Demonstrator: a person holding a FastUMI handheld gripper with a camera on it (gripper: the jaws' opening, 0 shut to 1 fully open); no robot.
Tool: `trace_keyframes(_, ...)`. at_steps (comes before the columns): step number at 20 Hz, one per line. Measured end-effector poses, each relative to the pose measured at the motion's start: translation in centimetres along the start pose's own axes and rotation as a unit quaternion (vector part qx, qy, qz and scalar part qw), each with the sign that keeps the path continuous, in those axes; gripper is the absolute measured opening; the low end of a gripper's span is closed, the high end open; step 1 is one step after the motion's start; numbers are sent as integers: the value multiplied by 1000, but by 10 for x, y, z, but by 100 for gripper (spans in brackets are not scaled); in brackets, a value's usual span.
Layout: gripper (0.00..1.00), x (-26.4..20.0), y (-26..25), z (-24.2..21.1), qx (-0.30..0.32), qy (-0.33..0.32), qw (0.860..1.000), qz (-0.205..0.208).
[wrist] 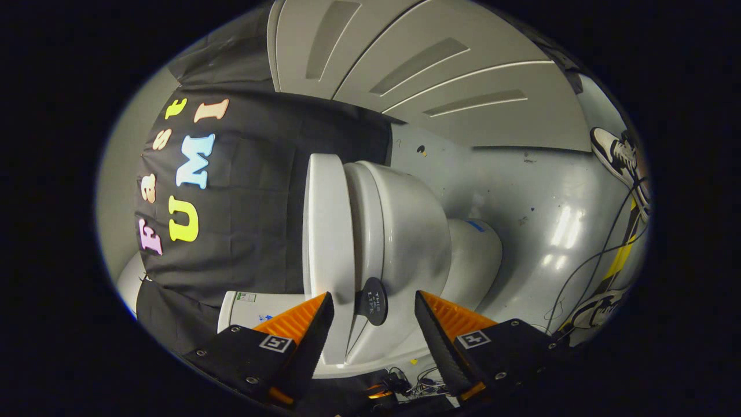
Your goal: Open the toilet lid.
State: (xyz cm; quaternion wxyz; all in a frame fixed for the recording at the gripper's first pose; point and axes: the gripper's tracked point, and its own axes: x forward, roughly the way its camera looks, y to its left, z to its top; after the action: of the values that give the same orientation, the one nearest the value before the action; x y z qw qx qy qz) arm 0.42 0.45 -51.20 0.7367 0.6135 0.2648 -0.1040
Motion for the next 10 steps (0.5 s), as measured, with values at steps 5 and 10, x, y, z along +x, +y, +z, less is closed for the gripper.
trace_keyframes(5, 53, 8, 10, 3, -3, -10, 999, 30)
trace_keyframes(10, 9, 5, 7, 7, -2, -13, 999, 33)
